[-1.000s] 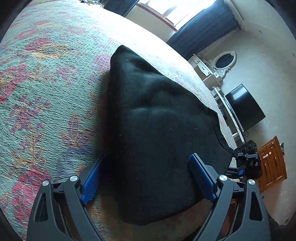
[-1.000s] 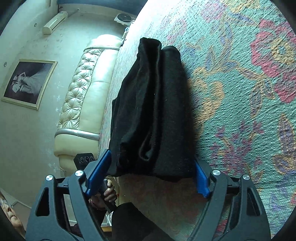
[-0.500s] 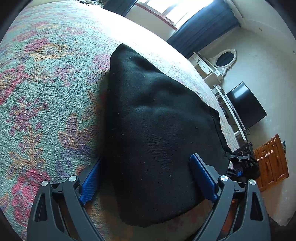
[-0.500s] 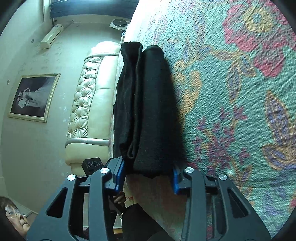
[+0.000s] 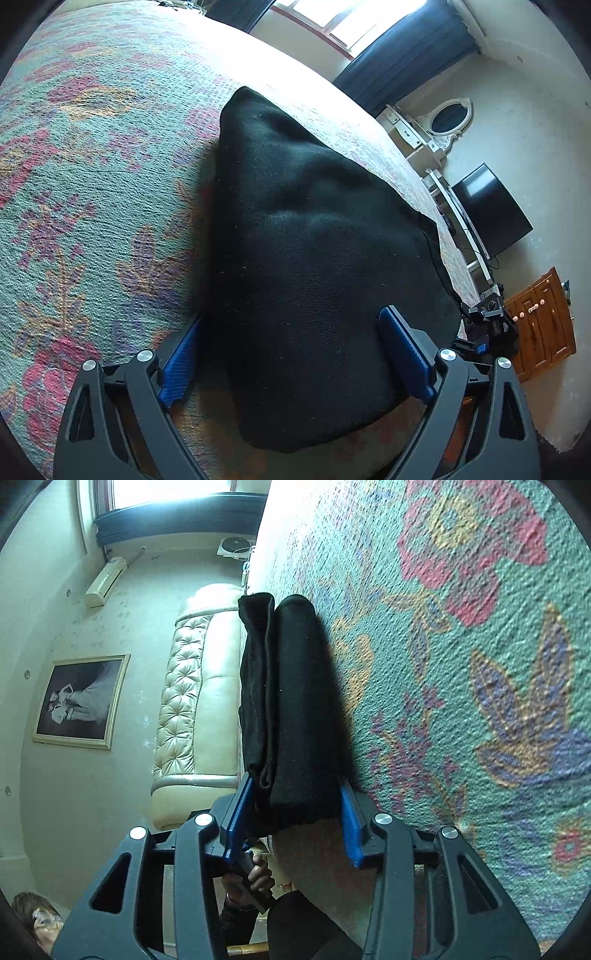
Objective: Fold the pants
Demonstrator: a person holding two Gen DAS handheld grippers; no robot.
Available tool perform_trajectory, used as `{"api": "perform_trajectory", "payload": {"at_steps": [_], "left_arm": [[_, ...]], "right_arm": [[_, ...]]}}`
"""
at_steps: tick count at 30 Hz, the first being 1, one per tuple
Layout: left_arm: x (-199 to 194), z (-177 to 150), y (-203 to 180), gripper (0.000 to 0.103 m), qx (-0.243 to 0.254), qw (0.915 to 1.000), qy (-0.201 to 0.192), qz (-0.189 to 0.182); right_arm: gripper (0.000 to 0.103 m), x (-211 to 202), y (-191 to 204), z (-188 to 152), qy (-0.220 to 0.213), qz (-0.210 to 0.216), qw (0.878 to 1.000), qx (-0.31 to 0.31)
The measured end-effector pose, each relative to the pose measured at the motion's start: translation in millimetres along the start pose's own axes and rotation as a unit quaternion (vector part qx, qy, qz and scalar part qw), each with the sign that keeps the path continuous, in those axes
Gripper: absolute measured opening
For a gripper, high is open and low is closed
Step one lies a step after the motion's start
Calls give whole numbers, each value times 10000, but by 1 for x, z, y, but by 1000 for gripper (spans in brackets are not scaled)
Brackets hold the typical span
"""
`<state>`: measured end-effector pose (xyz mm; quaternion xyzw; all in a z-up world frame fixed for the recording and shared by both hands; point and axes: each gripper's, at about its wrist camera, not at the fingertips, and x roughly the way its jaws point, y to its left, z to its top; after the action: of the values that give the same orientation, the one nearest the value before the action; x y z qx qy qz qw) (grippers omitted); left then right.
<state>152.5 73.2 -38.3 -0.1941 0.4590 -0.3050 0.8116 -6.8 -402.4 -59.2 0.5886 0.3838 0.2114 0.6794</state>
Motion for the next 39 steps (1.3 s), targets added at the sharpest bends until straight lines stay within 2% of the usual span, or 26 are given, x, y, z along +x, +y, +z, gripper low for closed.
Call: {"api": "perform_trajectory", "payload": {"at_steps": [8, 10, 16, 18, 21, 26, 32, 35, 39], "left_arm": [[-2, -2, 0, 90, 9, 10000, 2, 9], [-2, -3, -1, 90, 26, 10000, 8, 39], [-2, -3, -4, 90, 51, 10000, 20, 79], [-2, -2, -3, 90, 54, 9999, 34, 107], [0, 0, -6, 90, 18, 9997, 53, 218], [3, 0, -11, 91, 9, 9992, -4, 391], [-1, 1, -8, 91, -13, 9996, 41, 296], [-7, -1, -14, 91, 222, 9980, 7, 590], [-18, -4, -28, 91, 538, 9913, -172, 1187]], "right_arm": [[44, -12, -4, -3, -225, -116, 9996, 109], [49, -18, -4, -5, -330, -277, 9990, 104], [56, -14, 17, -21, -452, -1364, 9884, -493], [61, -10, 24, -27, -479, -1594, 9835, -712], [69, -8, 31, -33, -536, -1726, 9803, -793], [70, -6, 37, -40, -424, -1933, 9774, -744], [70, -11, 37, -41, -237, -1977, 9765, -823], [72, -6, 44, -43, -225, -2046, 9747, -870], [74, 4, 56, -48, -193, -2342, 9651, -1160]]}}
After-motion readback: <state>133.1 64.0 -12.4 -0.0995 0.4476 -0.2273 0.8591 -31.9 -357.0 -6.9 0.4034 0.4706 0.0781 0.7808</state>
